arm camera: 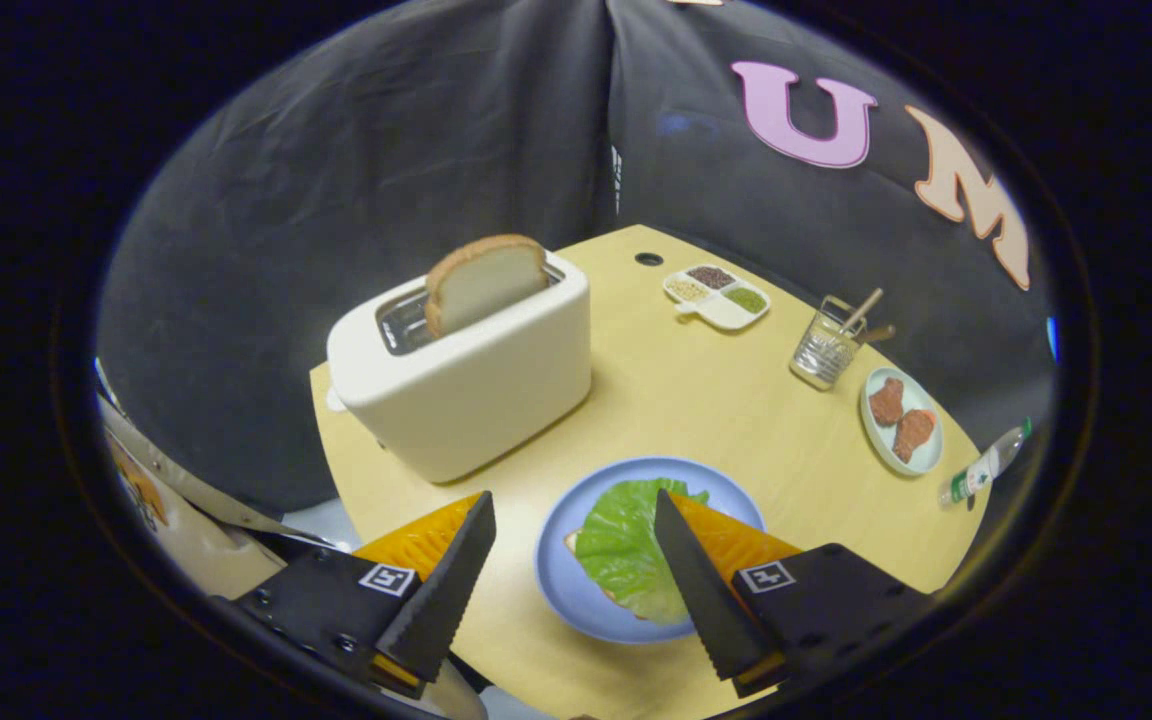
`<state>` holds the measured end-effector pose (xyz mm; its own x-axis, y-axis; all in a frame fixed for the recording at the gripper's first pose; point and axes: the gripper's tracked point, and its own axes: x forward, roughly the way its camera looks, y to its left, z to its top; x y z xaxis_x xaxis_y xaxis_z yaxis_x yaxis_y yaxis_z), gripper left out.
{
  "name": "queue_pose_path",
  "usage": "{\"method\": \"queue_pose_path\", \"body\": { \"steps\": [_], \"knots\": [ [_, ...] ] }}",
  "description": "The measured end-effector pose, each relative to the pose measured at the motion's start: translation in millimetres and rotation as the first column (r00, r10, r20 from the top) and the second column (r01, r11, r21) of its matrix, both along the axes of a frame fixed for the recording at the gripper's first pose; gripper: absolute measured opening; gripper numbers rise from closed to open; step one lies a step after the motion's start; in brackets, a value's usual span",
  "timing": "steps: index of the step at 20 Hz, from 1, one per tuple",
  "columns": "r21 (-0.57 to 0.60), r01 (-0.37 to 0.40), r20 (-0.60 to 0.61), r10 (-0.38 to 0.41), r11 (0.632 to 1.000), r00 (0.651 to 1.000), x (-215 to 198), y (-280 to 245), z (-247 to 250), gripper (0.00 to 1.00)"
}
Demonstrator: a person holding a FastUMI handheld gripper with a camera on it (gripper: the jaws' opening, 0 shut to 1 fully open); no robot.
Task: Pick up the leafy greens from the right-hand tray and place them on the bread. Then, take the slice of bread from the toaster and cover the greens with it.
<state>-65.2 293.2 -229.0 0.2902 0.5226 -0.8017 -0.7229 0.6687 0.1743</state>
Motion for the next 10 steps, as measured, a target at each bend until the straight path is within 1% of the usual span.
{"method": "queue_pose_path", "body": {
  "steps": [5,10],
  "knots": [
    [0.064,0.007,-0.005,-0.007,0.998,1.0,7.0,44.0,35.3,1.0],
    [0.125,0.055,-0.037,-0.051,0.991,0.998,26.9,82.4,59.6,1.0]
  ]
}}
